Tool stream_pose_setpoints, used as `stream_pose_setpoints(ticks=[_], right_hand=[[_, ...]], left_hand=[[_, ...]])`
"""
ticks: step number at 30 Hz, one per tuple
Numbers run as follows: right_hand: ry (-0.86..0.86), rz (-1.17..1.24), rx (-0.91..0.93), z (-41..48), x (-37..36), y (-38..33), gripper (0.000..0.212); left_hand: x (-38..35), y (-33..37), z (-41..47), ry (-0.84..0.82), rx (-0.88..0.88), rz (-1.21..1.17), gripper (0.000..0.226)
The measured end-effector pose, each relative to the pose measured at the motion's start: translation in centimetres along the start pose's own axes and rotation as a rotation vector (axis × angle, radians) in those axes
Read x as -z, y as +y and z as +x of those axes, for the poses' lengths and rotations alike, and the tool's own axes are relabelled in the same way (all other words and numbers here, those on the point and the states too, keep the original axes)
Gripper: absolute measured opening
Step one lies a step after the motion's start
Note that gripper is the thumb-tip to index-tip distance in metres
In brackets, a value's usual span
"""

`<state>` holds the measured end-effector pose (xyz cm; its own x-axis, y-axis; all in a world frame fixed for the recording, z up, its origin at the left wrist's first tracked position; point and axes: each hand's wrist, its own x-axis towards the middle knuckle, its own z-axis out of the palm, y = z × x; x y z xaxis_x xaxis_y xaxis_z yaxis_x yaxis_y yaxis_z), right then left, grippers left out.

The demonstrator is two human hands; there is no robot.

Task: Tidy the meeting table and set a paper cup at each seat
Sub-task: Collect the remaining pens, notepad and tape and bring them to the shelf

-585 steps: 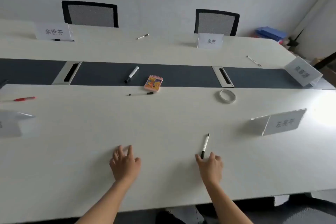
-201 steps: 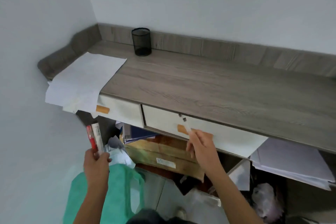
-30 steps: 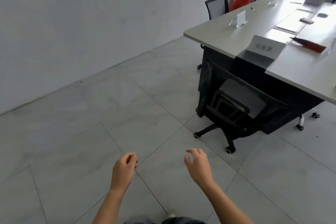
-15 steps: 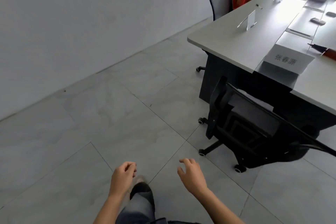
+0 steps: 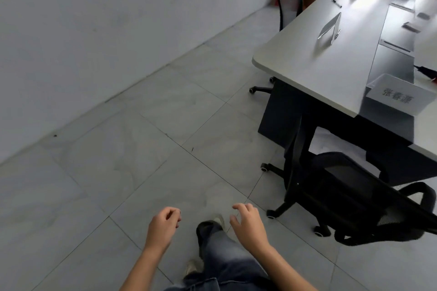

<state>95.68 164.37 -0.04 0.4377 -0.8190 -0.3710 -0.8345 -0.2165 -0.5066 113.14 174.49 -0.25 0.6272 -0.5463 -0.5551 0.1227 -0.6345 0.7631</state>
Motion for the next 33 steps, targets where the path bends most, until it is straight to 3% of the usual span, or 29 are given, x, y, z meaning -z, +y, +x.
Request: stream_pose_setpoints(ticks=[2, 7, 15, 21, 33], right_hand=[[-0.013, 0.006, 0.005, 3.1, 0.0, -1.6, 0.035], [-0.057, 0.032, 0.063, 13.6, 0.4, -7.3, 0.036], [0.008, 0.067, 0.179, 32.0, 5.9, -17.7, 0.035], [-0.084, -0.003, 0.162, 39.1, 6.5, -19.6, 0.036], [0.070, 0.085, -0.037, 59.4, 9.8, -28.7, 0.036]], left_hand=[[0.5, 1.1, 2.3, -0.029, 0.011, 0.039, 0.028], [4.1, 6.4, 10.9, 0.125, 0.000, 0.033, 0.029], [7.4, 18.9, 24.2, 0.219, -0.095, -0.016, 0.026], [6.3, 23.4, 31.9, 0.099, -0.060, -0.013, 0.028], [11.2, 39.6, 56.0, 0.053, -0.207, 0.036, 0.025]])
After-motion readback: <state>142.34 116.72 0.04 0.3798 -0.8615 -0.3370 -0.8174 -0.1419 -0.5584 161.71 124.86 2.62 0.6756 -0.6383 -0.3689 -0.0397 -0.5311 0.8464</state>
